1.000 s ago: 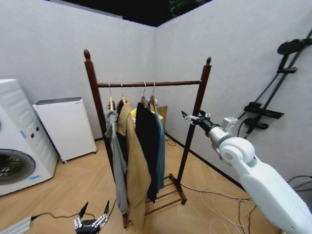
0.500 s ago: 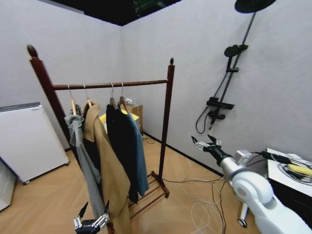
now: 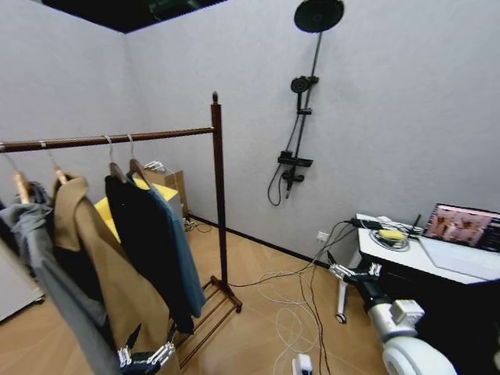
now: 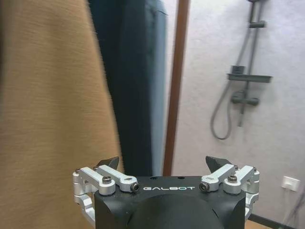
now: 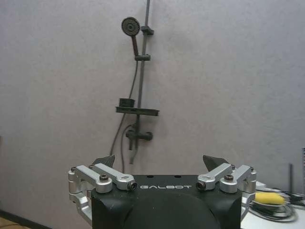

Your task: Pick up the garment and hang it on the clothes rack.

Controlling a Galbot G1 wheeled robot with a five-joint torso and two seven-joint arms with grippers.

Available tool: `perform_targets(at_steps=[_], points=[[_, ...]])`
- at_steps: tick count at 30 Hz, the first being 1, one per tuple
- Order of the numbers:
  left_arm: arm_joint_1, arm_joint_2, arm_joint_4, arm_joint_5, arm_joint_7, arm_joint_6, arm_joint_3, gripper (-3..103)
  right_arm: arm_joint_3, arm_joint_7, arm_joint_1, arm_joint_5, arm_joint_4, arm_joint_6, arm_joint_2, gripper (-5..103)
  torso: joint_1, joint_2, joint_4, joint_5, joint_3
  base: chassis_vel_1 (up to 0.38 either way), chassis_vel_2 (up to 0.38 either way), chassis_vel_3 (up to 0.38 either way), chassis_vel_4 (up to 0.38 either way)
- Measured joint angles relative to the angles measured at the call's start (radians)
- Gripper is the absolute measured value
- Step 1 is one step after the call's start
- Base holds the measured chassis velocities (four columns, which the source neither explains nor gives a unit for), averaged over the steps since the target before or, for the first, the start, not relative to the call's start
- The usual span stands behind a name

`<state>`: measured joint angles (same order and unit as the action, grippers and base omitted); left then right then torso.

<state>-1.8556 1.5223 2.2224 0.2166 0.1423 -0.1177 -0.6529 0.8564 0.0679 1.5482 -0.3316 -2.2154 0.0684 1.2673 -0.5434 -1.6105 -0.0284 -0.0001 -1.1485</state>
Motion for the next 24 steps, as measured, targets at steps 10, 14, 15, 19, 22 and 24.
perform_targets(at_steps=[10, 14, 15, 19, 22, 24], points=[[0.000, 0.000, 0.000, 0.000, 0.000, 0.000, 0.000, 100, 0.018, -0.005, 0.063, 0.054, 0.017, -0.103, 0.053, 100, 0.000, 0.000, 0.0002, 0.0001, 0.000, -0.115, -0.115, -0.125, -0.129], [0.000, 0.000, 0.000, 0.000, 0.000, 0.000, 0.000, 100, 0.020, -0.001, 0.069, 0.056, 0.024, -0.118, 0.060, 100, 0.000, 0.000, 0.0003, 0.0001, 0.000, -0.137, -0.134, -0.132, -0.127], [0.000, 0.000, 0.000, 0.000, 0.000, 0.000, 0.000, 100, 0.019, 0.002, 0.073, 0.055, 0.026, -0.122, 0.061, 100, 0.000, 0.000, 0.0002, 0.0001, 0.000, -0.147, -0.124, -0.136, -0.113], [0.000, 0.000, 0.000, 0.000, 0.000, 0.000, 0.000, 100, 0.012, 0.005, 0.083, 0.055, 0.029, -0.135, 0.068, 100, 0.000, 0.000, -0.0003, 0.0002, 0.000, -0.101, -0.124, -0.117, -0.079], [0.000, 0.000, 0.000, 0.000, 0.000, 0.000, 0.000, 100, 0.001, 0.009, 0.091, 0.067, 0.032, -0.154, 0.077, 100, -0.001, 0.000, 0.0003, 0.0001, 0.000, -0.022, -0.086, -0.086, -0.020], [0.000, 0.000, 0.000, 0.000, 0.000, 0.000, 0.000, 100, -0.005, 0.010, 0.097, 0.073, 0.032, -0.163, 0.082, 100, -0.001, 0.000, 0.0004, 0.0000, 0.000, 0.041, -0.061, -0.077, 0.041]])
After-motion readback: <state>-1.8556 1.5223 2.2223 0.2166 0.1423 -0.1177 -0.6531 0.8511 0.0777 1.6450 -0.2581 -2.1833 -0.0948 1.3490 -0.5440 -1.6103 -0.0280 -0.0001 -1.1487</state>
